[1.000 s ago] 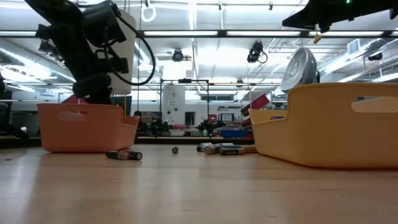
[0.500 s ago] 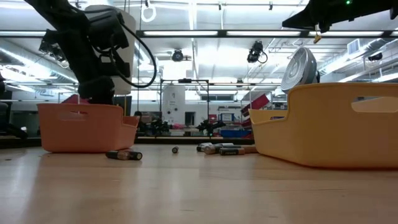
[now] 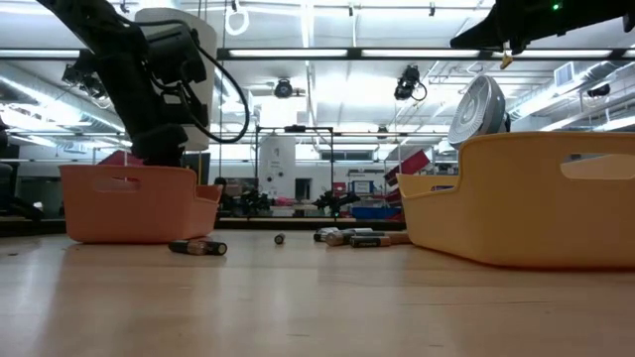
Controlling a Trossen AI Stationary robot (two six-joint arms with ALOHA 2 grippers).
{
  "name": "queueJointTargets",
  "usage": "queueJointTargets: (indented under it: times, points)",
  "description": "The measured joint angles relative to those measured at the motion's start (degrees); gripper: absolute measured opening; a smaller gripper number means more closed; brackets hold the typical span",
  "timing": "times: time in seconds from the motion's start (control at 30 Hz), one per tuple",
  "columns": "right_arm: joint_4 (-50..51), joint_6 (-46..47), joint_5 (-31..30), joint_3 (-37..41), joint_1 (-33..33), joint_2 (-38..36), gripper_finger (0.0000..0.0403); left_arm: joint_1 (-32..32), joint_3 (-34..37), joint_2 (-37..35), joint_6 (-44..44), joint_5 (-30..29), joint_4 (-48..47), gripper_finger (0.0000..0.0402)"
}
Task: Sort batteries
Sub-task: Put the silver battery into the orange bin
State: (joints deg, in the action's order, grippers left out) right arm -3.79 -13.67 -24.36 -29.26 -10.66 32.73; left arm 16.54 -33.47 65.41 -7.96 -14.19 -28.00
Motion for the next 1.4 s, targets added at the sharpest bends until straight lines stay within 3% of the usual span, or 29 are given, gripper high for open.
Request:
queueJointTargets:
  times: [0.3,0.83,1.17,1.4]
  points:
    - [-0.6,0.0,0.0,0.0,0.0,0.0,0.0001,0.0,0.0,0.1,0.0,0.9,0.0,0.0039]
    - [-6.1,0.0,0.0,0.0,-1.2,0.0,0.0002,0.1,0.0,7.0,0.4,-0.6,1.4,0.0039]
    - [-7.8,-6.3,0.0,0.0,-1.2,0.0,0.0001,0.1,0.0,7.0,0.4,-1.3,1.4,0.0039]
    - [-8.5,-9.8,0.0,0.0,-2.7,0.0,0.0001,1.8,0.0,7.0,3.4,4.7,3.5,0.0039]
